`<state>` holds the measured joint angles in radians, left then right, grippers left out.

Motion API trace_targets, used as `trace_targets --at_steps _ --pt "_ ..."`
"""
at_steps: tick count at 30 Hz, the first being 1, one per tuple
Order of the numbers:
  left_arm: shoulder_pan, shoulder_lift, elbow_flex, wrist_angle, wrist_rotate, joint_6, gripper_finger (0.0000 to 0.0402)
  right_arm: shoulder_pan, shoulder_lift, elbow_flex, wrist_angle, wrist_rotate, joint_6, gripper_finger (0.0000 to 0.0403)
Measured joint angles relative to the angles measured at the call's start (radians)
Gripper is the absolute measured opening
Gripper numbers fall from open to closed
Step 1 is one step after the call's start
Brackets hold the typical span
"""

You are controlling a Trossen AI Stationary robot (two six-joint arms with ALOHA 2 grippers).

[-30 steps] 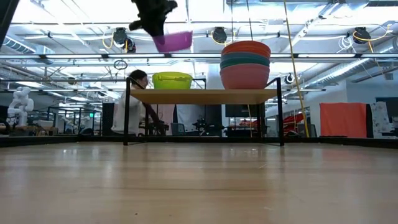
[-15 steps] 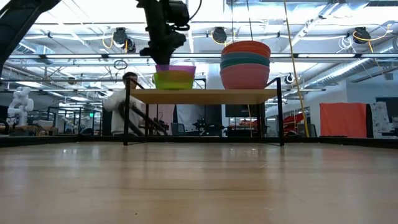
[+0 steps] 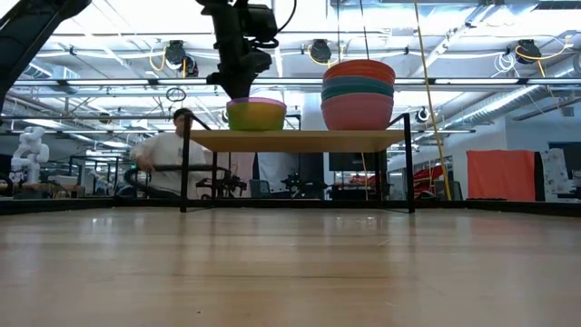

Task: Place and stack bowls onto a shelf
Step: Stack the light purple bowl on top of the light green bowl on the shelf, then stack the light yellow bowl on top of the light purple bowl on the shelf

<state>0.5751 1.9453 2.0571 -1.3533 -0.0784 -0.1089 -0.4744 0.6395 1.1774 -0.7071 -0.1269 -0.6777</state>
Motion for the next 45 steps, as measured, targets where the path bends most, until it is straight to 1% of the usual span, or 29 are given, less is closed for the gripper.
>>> trace_targets --at_steps 4,7,12,17,22,25,31,36,37,41,45 --pt "0.000 0.000 0.003 -0.001 -0.001 0.021 0.0041 0.000 0.000 0.000 0.000 0.000 0.000 0.0112" --pt "0.005 0.000 0.036 -0.018 -0.001 0.025 0.0041 0.000 0.000 0.000 0.000 0.000 0.000 0.0112" --pt "-0.004 0.000 0.158 -0.071 -0.005 0.022 0.0041 0.000 0.000 0.000 0.000 0.000 0.006 0.0112" --pt "-0.063 -0.002 0.289 -0.161 -0.004 0.018 0.0042 0.000 0.000 0.000 0.000 0.000 0.009 0.0112" --pt "-0.169 -0.024 0.290 -0.226 -0.001 -0.019 0.0042 0.000 0.000 0.000 -0.002 0.000 0.011 0.0112" --pt "-0.251 -0.028 0.290 -0.217 0.000 -0.064 0.0042 0.000 -0.001 0.000 -0.038 -0.002 0.011 0.0112" --pt "-0.432 -0.038 0.290 -0.217 0.000 -0.131 0.0042 0.001 -0.004 0.000 -0.237 -0.009 0.098 0.0112" --pt "-0.573 -0.036 0.290 -0.218 0.000 -0.212 0.0042 0.019 -0.004 0.000 -0.345 -0.108 0.174 0.0110" --pt "-0.598 -0.036 0.290 -0.217 -0.001 -0.236 0.0042 0.024 -0.004 0.000 -0.362 -0.114 0.190 0.0108" --pt "-0.689 -0.034 0.290 -0.218 -0.045 -0.361 0.0042 0.038 0.000 0.000 -0.465 -0.113 0.231 0.0097" --pt "-0.773 -0.034 0.290 -0.218 -0.091 -0.455 0.0042 0.045 0.012 0.000 -0.549 -0.112 0.294 0.0094"
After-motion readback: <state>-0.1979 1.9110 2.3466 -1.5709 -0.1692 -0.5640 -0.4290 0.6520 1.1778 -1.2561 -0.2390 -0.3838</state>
